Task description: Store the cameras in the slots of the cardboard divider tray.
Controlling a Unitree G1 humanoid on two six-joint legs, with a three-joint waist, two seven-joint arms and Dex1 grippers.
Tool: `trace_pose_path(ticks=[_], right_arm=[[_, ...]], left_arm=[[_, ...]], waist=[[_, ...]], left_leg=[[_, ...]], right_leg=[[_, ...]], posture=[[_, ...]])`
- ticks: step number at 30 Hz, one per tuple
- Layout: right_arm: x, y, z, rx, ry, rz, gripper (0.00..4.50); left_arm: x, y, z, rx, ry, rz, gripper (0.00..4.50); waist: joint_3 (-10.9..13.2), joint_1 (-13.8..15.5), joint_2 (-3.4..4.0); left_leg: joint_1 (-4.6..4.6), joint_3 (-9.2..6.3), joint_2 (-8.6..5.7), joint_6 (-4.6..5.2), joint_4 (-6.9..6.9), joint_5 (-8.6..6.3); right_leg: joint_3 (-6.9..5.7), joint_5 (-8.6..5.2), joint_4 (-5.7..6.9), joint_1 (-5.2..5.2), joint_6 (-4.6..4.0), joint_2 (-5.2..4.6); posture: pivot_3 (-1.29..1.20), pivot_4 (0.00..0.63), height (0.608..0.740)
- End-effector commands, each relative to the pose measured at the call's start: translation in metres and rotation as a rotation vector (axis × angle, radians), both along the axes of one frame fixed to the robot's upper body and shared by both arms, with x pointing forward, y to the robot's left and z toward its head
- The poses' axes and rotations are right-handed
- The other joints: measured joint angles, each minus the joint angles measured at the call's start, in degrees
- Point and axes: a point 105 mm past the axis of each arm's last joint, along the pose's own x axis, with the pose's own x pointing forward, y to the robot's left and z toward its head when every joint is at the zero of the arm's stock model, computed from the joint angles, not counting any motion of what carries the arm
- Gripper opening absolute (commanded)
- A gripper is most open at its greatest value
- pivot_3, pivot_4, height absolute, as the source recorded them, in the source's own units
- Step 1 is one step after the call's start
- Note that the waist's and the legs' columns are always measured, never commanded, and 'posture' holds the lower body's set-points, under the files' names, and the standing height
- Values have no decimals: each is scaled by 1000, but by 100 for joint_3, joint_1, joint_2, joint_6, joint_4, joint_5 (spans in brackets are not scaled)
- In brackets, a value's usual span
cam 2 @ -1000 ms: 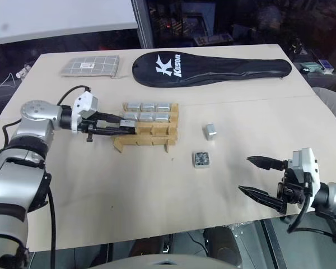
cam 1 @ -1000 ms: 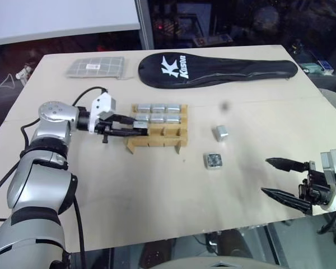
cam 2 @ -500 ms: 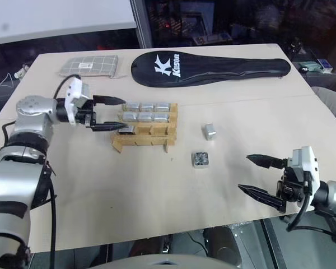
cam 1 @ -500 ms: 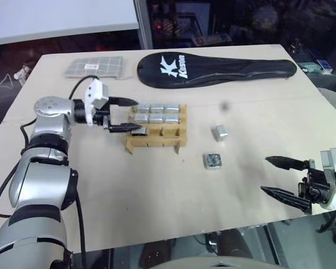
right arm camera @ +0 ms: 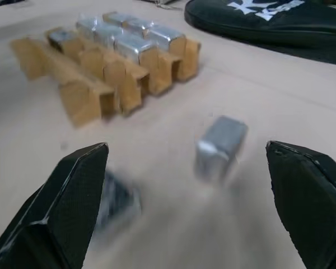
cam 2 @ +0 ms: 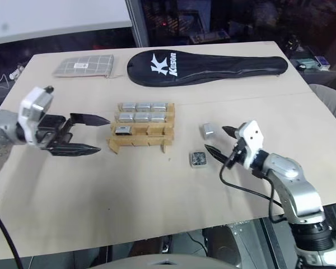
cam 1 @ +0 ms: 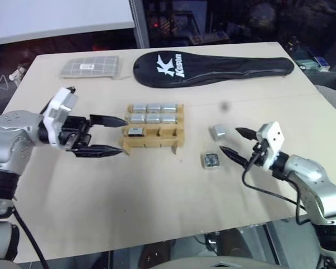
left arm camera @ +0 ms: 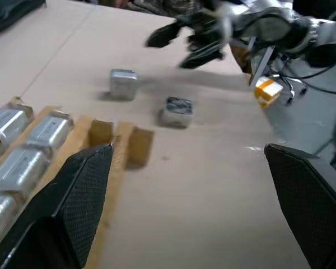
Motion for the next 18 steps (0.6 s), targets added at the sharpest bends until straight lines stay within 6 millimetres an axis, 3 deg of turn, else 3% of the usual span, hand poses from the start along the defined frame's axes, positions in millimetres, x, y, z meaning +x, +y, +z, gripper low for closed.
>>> trace_pose_path(ticks=[1,8,15,18], right_arm=[[15,10,5,-8,20,-120,4500],[31,25,-1,13,75,-252,4500],[41,21,-5,21,108,-358,4500],[43,22,-4,27,109,-368,3617]], left_arm=[[-19,3,17,34,-41,26,4463],[-36,9,11,41,-77,177,4463],[-41,4,8,15,-84,249,4463],[-43,4,8,10,-77,255,4500]], waist=[[3,12,4],[5,47,8],[5,25,8],[6,12,10]], left_leg=[[-3,1,-1,0,-1,0],[-9,-3,0,0,-1,0],[-2,-1,-3,-1,-1,0],[1,1,-3,-1,-3,0]], right_leg=[[2,0,-2,-3,-1,-1],[-5,-11,-6,-5,-19,-5],[-4,-11,-2,-3,-20,-3],[-1,-11,-2,-3,-20,-2]], posture=[[0,150,740],[0,150,740],[0,150,740],[0,150,740]])
